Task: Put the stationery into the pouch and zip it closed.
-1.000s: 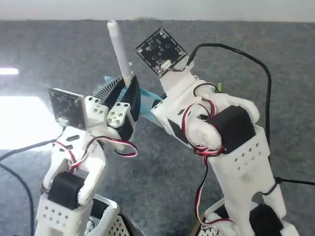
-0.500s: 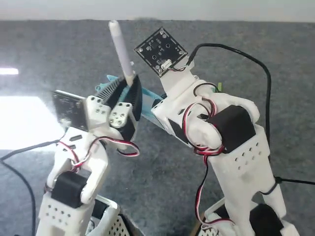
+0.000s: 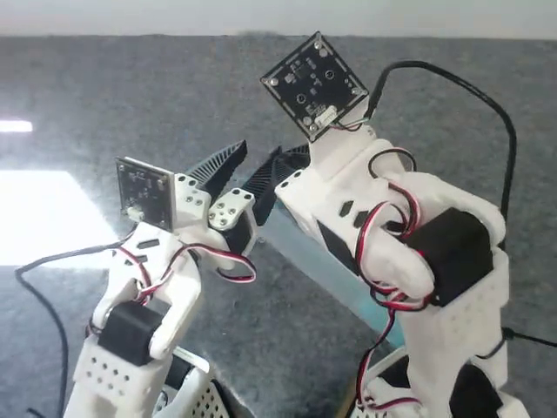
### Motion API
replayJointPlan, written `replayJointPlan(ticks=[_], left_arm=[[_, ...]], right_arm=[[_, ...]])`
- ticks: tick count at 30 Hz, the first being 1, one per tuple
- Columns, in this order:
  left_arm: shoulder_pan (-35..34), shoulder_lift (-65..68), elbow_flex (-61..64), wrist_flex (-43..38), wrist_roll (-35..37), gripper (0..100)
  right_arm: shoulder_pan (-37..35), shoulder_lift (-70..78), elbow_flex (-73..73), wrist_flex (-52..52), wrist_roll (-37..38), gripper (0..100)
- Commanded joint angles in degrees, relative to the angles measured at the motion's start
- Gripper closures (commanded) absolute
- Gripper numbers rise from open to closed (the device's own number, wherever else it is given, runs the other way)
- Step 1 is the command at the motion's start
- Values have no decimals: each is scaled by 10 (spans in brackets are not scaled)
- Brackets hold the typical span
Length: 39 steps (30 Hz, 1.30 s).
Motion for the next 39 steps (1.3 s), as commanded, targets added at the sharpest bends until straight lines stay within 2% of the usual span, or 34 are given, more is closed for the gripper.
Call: replayJointPlan(ticks=[1,6,9,12,15,17,24,30,34,39], left_arm=[[4,-9,-8,-11,4,844],[4,-9,-6,-11,4,844],[-11,-9,-8,-11,-13,844],[-109,-4,-40,2,-39,844],[-215,-3,-72,62,-45,841],[-250,10,-80,105,-95,841],[-391,204,-124,190,-212,841],[-482,397,-213,228,-283,841],[-499,488,-236,231,-317,841],[-498,555,-252,254,-337,841]], right_arm=[[10,-15,-21,2,-4,990],[16,-15,-6,16,23,990],[66,-15,62,16,44,990],[96,-18,164,-12,74,990],[96,-22,265,-57,80,990],[89,-22,333,-99,81,990],[33,-22,582,-269,118,990],[81,-29,672,-280,174,990],[141,-97,723,-274,194,990],[155,-214,822,-263,217,990]])
